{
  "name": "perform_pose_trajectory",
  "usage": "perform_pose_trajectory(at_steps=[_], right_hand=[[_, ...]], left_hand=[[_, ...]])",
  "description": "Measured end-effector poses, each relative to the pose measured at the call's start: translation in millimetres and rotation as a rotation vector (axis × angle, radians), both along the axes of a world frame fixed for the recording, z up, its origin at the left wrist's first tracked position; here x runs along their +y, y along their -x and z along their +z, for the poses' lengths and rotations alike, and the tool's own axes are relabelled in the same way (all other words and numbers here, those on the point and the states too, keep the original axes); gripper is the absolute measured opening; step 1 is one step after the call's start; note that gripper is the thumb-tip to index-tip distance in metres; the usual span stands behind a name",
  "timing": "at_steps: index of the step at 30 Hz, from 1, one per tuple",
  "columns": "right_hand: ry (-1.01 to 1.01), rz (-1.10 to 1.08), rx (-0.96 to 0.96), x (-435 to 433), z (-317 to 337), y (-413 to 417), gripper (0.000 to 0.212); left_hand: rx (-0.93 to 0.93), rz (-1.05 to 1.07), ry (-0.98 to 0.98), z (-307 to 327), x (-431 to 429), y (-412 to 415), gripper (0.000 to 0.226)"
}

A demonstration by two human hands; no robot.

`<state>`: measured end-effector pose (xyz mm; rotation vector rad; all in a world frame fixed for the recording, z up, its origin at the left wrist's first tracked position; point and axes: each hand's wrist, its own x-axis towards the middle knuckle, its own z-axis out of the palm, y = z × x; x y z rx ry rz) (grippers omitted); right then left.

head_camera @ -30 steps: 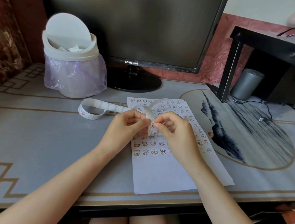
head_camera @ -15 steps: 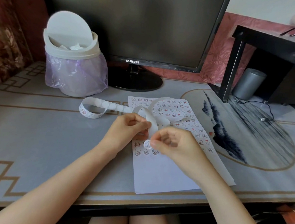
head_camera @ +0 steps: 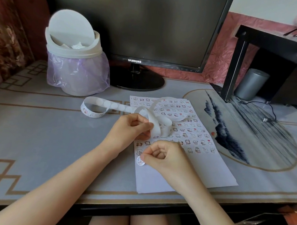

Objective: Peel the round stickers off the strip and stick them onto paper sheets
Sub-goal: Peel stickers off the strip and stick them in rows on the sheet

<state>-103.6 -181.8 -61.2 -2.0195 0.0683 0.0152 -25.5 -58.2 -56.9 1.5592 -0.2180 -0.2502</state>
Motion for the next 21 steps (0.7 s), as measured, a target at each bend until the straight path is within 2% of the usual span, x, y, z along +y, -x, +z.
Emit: perform_pose_trajectory(at_steps=[13, 21], right_hand=[[0.139, -0.052, -0.018, 3.9, -5.0, 0.7, 0.011], [0.312, -0.074, -0.082, 9.2, -3.0, 7.0, 0.01]], left_hand=[[-0.013, 0.006, -0.03, -1.1, -0.2, -0.3, 0.011], [-0.017, 0.004, -0.043, -2.1, 0.4, -0.7, 0.01]])
